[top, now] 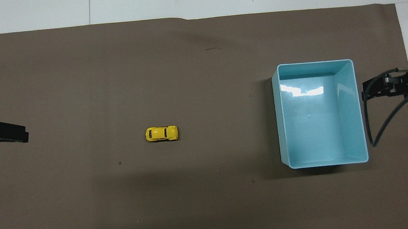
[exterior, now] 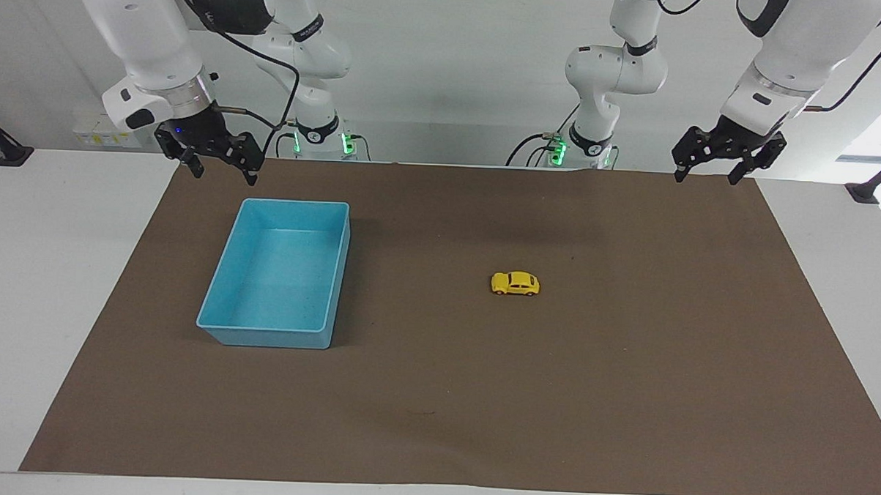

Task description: Wind up and store yellow beetle car

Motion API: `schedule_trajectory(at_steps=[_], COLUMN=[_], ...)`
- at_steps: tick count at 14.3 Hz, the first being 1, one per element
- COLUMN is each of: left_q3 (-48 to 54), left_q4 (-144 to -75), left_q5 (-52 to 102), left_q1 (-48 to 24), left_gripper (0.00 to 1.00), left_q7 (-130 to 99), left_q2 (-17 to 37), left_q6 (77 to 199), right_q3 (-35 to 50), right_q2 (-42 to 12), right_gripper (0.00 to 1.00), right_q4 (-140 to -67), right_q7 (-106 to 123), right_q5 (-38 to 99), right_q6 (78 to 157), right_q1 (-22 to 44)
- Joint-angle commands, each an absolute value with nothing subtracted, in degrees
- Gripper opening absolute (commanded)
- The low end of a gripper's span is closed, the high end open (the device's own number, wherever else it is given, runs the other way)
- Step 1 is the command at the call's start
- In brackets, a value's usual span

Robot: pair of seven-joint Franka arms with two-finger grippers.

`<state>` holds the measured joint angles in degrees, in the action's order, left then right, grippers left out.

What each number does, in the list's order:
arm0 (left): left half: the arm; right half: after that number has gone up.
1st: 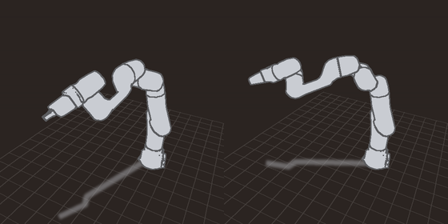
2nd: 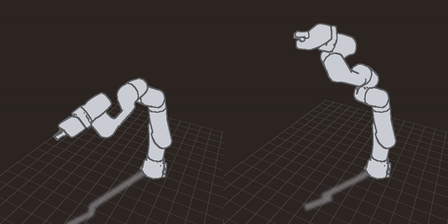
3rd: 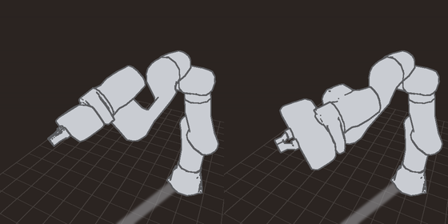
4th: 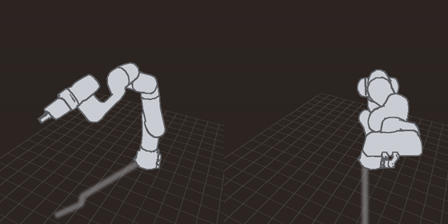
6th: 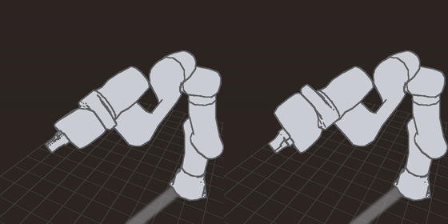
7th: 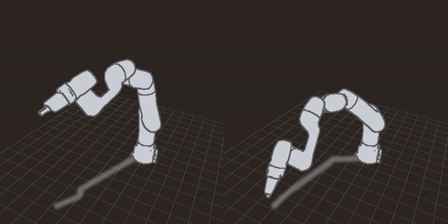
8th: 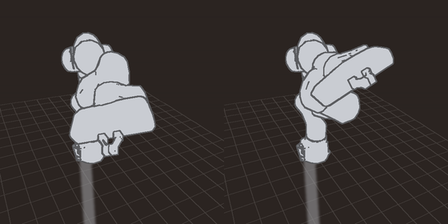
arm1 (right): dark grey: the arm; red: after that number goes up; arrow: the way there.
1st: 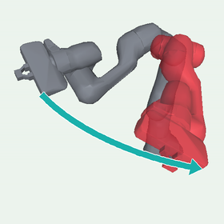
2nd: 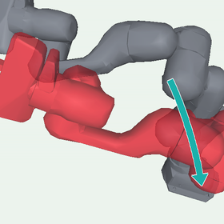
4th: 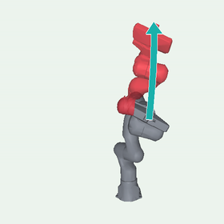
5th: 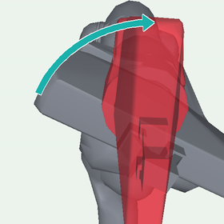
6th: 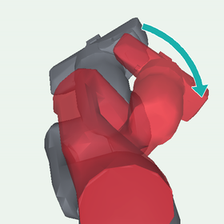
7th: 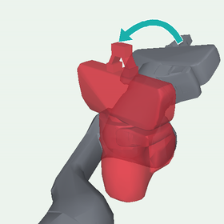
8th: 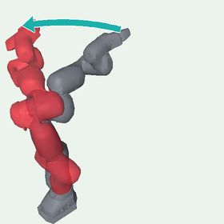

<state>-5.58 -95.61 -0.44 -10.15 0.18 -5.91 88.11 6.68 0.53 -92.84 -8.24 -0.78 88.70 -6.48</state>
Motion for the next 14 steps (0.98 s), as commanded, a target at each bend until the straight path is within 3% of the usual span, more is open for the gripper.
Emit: schedule_trajectory(at_steps=[1, 14], left_q3=[-4.9, -4.9], left_q4=[-96.2, -96.6], left_q5=[-1.4, -1.1], left_q1=[-9.3, -9.3], left_gripper=[1.0, 1.0], left_q7=[0.4, 0.4], left_q2=[-6.6, -6.6], left_q6=[88.9, 90.5], right_q3=[7.2, 7.2], right_q2=[1.1, 1.1], right_gripper=[1.0, 1.0], right_q4=[-92.8, -92.8], right_q7=[-6.9, -6.9], right_q5=[-0.8, -0.8], right_q6=[88.3, 88.3], right_q1=[-7.3, -7.3])
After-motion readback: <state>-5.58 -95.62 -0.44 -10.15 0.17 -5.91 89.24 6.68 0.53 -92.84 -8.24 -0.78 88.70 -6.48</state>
